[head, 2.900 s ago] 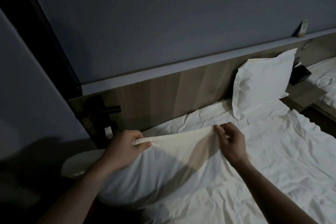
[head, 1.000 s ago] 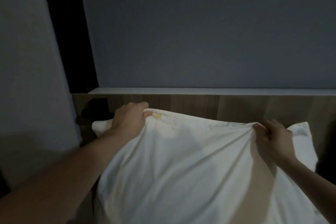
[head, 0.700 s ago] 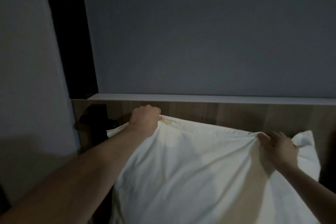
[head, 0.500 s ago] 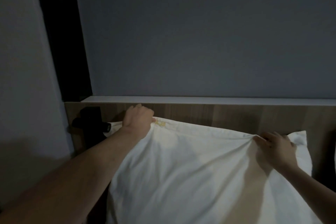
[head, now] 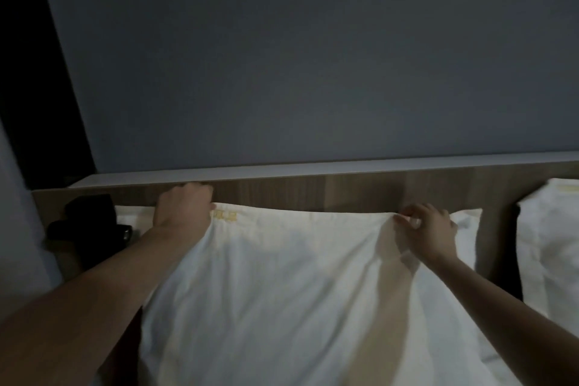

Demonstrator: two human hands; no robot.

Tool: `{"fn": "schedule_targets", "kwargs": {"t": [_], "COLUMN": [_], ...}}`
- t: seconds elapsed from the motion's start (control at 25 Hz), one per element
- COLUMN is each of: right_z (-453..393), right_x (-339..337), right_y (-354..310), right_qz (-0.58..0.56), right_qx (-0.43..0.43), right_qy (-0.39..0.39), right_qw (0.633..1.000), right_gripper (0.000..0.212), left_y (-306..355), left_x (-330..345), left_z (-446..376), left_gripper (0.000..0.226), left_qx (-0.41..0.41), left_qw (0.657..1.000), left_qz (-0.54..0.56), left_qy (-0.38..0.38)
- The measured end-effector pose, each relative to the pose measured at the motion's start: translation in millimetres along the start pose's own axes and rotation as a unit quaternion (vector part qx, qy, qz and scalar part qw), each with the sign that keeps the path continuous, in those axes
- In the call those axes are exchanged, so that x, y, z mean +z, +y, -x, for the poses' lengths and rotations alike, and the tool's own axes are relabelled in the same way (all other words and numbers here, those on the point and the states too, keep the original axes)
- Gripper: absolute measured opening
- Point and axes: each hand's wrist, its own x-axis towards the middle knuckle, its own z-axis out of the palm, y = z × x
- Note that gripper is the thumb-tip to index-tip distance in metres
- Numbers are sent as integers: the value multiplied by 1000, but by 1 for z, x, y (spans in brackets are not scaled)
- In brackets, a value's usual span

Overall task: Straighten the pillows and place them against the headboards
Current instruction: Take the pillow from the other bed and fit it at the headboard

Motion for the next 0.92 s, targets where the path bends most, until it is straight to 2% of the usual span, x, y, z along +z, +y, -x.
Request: {"fn": "schedule_targets", "kwargs": {"t": [0.12,0.28,0.44,0.6,0.68,0.76,0.84,0.92], "right_z": [6,-1,-6,-12,-20,-29,-39,-45], "right_x": [-10,-23,-22,-14,-14,-22,-31,-34], "right_y": [33,72,57,60,60,52,37,17], "right_qz": [20,59,33,168,143,62,10,-25], "right_qx": [23,-3,-45,-60,-41,-9,-12,-21], "right_qy": [-26,-69,-192,-302,-253,-128,-34,10], "right_qw": [999,996,980,936,956,990,999,999], "right_gripper": [17,35,35,29,28,29,29,29], "left_y": [-2,-5,-4,-2,-2,-4,-10,-17], "left_x": [6,11,10,6,5,7,9,12], "left_z": [0,0,2,1,-1,-1,-1,-2], "left_gripper": [20,17,17,18,18,18,17,18], "left_qx": [-1,-2,-8,-10,-14,-22,-29,-33], "left_qw": [1000,1000,999,1000,999,998,994,989], "left_qz": [5,24,20,19,33,59,99,135], "left_qy": [12,18,25,6,-1,2,21,48]}}
